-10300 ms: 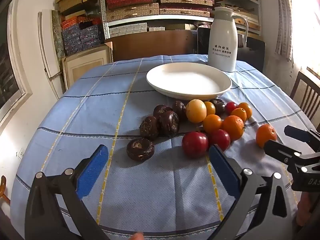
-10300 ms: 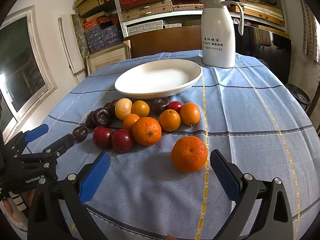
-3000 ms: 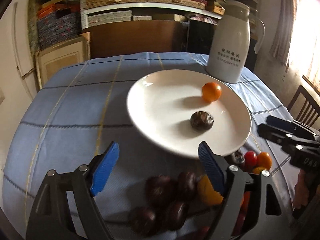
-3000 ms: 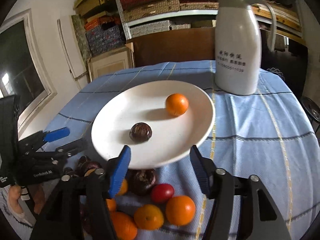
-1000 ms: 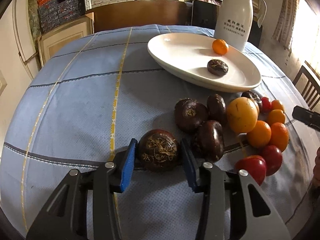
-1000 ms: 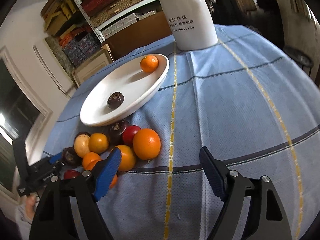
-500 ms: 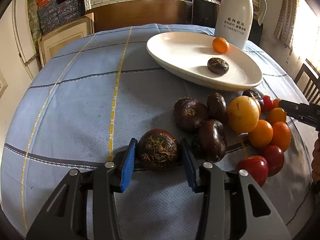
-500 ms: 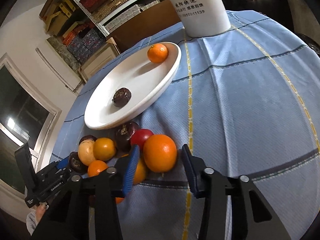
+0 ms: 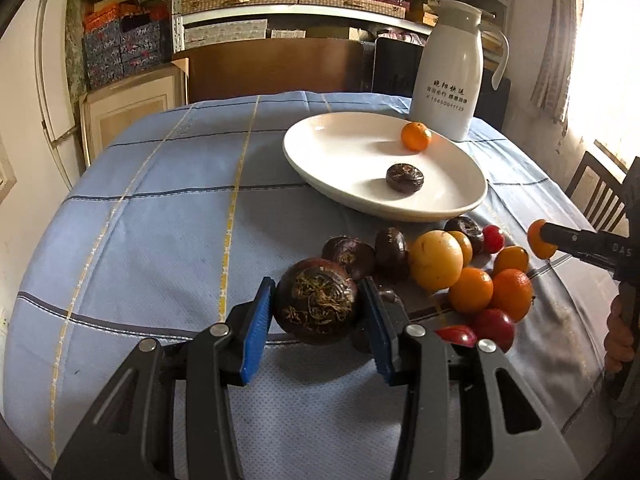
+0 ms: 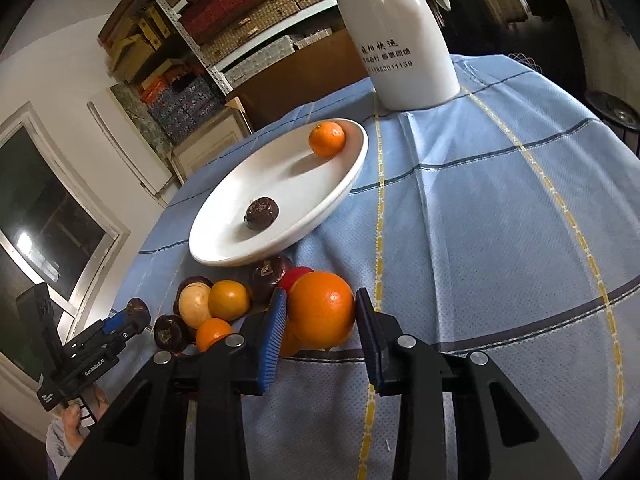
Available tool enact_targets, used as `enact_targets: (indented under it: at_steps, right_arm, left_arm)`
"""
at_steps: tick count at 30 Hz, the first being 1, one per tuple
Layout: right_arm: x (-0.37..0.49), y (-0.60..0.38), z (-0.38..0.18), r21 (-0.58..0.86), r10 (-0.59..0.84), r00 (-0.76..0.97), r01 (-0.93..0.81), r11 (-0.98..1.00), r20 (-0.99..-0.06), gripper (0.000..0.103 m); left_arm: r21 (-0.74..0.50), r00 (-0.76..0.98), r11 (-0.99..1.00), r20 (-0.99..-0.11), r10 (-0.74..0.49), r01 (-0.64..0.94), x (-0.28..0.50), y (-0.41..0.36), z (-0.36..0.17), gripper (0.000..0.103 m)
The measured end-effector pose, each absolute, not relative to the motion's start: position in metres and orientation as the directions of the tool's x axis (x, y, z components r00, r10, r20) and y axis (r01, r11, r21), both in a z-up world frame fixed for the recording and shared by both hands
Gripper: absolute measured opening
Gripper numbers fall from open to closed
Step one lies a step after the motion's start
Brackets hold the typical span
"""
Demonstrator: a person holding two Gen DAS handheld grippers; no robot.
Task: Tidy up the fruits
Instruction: 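Grasp a dark brown fruit with the left gripper while the right gripper grasps an orange, then lower both held fruits onto the white plate and open both grippers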
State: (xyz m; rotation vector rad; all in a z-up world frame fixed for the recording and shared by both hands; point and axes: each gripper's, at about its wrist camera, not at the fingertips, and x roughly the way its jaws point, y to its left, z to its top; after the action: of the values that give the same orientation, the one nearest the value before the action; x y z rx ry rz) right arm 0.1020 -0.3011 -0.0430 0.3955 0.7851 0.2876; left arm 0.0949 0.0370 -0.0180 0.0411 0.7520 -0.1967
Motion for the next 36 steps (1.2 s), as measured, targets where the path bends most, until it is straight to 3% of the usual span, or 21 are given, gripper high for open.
enact_targets:
  at_steps: [6,14,21,23,25,27,31,36]
  right_arm:
    - [0.100,-0.301,-0.033,0.447,0.399,0.696,-0.124,0.886,-0.597,0.036]
    - [0.149,-0.277,0.003,0.444,0.426,0.686,-0.165,0.881,-0.590,0.036]
    - [0.202,-0.265,-0.016,0.451,0.420,0.655,-0.133,0.882,-0.628,0.036]
    - [0.211,-0.264,-0.025,0.450,0.424,0.636,-0.132,0.883,-0.645,0.040]
    - [0.213,-0.267,-0.029,0.445,0.411,0.644,-0.121,0.887,-0.645,0.048]
    - [0.212,-0.271,-0.028,0.448,0.403,0.656,-0.109,0.887,-0.638,0.050]
    - [0.200,-0.275,-0.021,0.447,0.401,0.681,-0.119,0.887,-0.614,0.050]
    - [0.176,-0.273,-0.014,0.408,0.376,0.710,-0.136,0.903,-0.595,0.058]
  left_arm:
    - [-0.067,0.735,0.978,-0.651,-0.193,0.197,0.102,0.032,0.003,0.043]
    - [-0.025,0.718,0.974,-0.672,-0.184,0.226,0.165,-0.012,0.020,0.043]
    - [-0.060,0.686,0.975,-0.701,-0.193,0.213,0.215,-0.023,0.005,0.043]
    - [-0.052,0.671,0.974,-0.716,-0.191,0.221,0.219,-0.023,-0.005,0.044]
    - [-0.035,0.672,0.975,-0.719,-0.177,0.220,0.220,-0.023,-0.009,0.052]
    - [-0.027,0.678,0.977,-0.716,-0.166,0.210,0.219,-0.021,-0.009,0.062]
    - [-0.037,0.697,0.982,-0.699,-0.159,0.187,0.211,-0.009,-0.004,0.067]
    - [-0.060,0.712,0.985,-0.684,-0.159,0.163,0.189,0.004,0.001,0.078]
